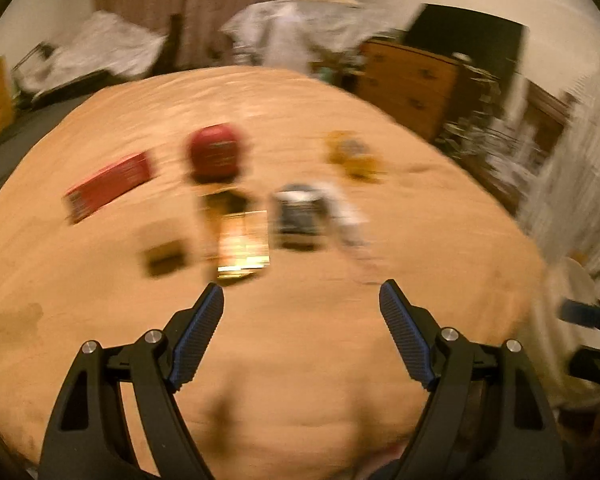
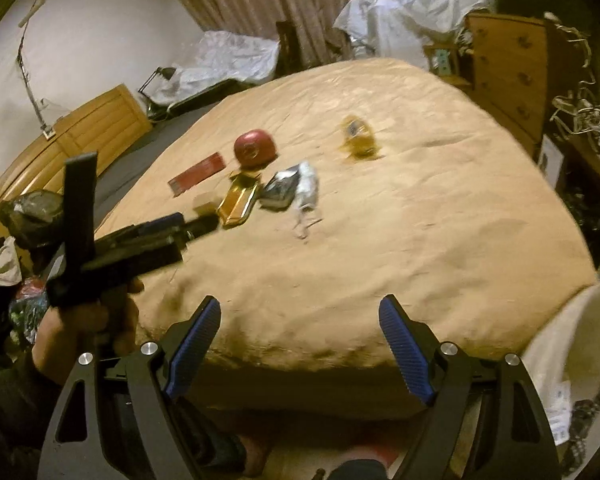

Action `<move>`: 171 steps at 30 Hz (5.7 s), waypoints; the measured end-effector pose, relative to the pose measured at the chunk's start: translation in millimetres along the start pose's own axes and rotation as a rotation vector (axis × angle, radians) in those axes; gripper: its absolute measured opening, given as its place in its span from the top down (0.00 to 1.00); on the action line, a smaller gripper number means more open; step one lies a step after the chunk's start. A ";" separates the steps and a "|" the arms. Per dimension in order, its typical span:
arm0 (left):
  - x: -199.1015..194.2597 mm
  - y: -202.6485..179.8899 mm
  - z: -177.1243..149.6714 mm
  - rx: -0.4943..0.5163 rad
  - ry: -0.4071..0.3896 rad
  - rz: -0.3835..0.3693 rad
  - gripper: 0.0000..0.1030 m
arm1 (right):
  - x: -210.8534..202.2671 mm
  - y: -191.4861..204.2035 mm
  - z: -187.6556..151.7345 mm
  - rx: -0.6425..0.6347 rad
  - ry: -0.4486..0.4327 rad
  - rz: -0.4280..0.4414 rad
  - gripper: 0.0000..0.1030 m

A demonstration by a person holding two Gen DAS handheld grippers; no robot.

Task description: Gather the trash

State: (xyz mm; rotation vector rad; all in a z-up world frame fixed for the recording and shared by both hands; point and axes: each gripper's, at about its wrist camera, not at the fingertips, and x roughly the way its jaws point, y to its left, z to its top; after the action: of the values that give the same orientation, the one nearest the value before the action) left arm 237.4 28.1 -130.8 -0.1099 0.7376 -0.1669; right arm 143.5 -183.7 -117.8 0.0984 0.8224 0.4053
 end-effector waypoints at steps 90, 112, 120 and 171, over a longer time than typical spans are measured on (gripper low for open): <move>-25.3 93.5 11.7 -0.009 -0.079 0.051 0.72 | 159.7 122.9 84.9 -0.188 -0.147 -0.056 0.77; -13.3 119.2 -22.4 0.003 0.003 0.068 0.29 | 48.7 101.7 -10.8 -0.157 -0.198 -0.043 0.76; 37.9 119.5 -20.3 0.006 0.071 0.076 0.29 | 81.2 102.7 -5.1 -0.169 -0.123 -0.031 0.76; 52.5 117.1 -24.9 0.063 0.053 0.060 0.75 | 405.7 25.1 -383.1 -0.329 1.242 -0.042 0.67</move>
State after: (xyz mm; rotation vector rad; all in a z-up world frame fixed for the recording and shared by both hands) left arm 272.0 132.0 -202.2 -0.0233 0.7868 -0.1362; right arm 103.2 -30.1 -653.3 -0.5337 1.9538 0.5505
